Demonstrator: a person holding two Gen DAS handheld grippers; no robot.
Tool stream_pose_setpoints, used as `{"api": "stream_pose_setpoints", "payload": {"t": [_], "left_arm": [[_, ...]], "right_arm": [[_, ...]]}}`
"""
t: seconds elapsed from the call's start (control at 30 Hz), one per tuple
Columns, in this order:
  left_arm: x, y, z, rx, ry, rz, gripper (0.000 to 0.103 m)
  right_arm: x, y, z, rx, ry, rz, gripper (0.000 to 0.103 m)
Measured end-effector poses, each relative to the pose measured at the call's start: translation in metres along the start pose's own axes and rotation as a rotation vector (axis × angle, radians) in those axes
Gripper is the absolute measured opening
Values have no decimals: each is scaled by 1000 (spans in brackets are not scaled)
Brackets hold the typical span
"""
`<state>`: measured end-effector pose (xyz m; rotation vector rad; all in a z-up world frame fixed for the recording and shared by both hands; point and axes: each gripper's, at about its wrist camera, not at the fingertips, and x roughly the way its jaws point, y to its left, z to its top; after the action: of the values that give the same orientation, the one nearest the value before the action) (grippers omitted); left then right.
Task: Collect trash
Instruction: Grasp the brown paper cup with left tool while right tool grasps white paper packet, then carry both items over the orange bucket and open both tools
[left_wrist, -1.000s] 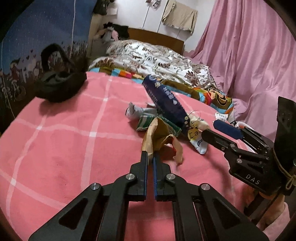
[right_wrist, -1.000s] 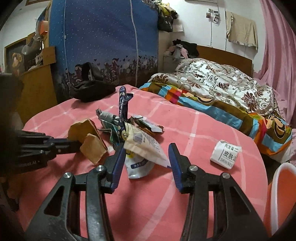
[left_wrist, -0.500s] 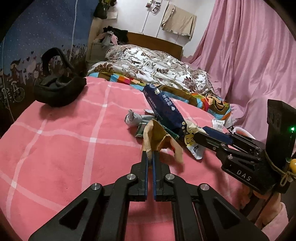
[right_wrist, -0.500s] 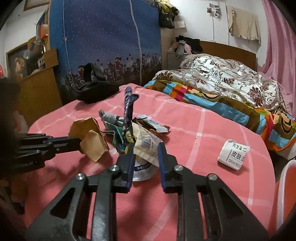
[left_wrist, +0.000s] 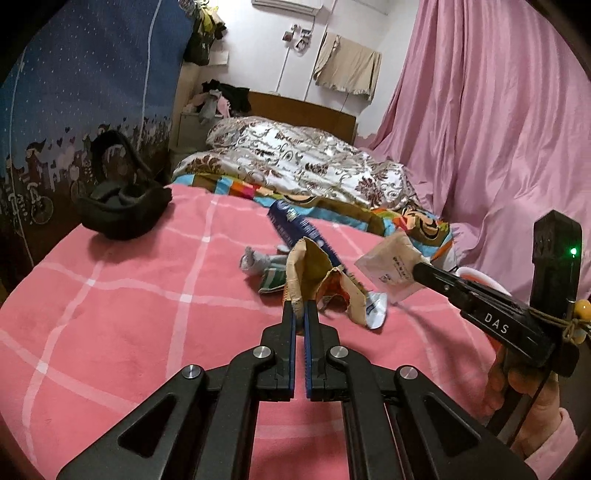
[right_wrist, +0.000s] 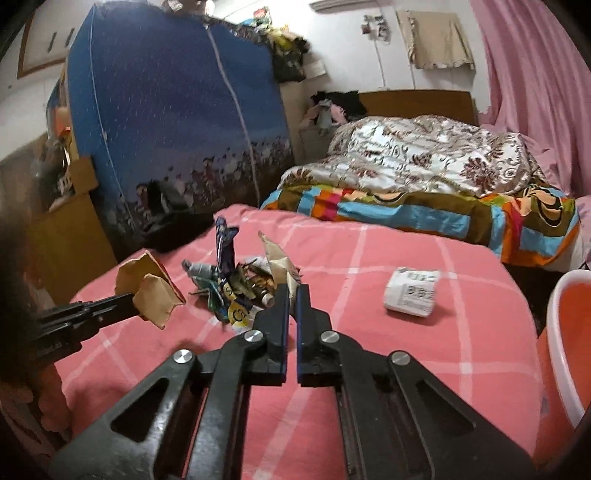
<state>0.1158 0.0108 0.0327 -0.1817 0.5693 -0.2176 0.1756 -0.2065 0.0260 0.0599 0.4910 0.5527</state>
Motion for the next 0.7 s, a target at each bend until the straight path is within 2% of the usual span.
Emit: {"api": "stream_pose_setpoints", "payload": {"t": [0.17,0.27,0.4,0.53,0.7], "left_arm": [[-5,-22,10,31,-63,-21,2],[-8,-41,16,56,-109,-49,2],[-8,-75,28,115,-176,-89,2],[-3,-118,41,175,-246,-141,2],[9,-174,54,240,-307,-231,2]], "right_arm": [[-37,2,8,-41,-148,-36,10],[-67,1,11,-63,-271,-101,10],[-104,-11,16,-69,-385,-215,10],[-135,-32,20,-61,-459,-333,10],[-166,-70,18,5,-499,-464,10]]}}
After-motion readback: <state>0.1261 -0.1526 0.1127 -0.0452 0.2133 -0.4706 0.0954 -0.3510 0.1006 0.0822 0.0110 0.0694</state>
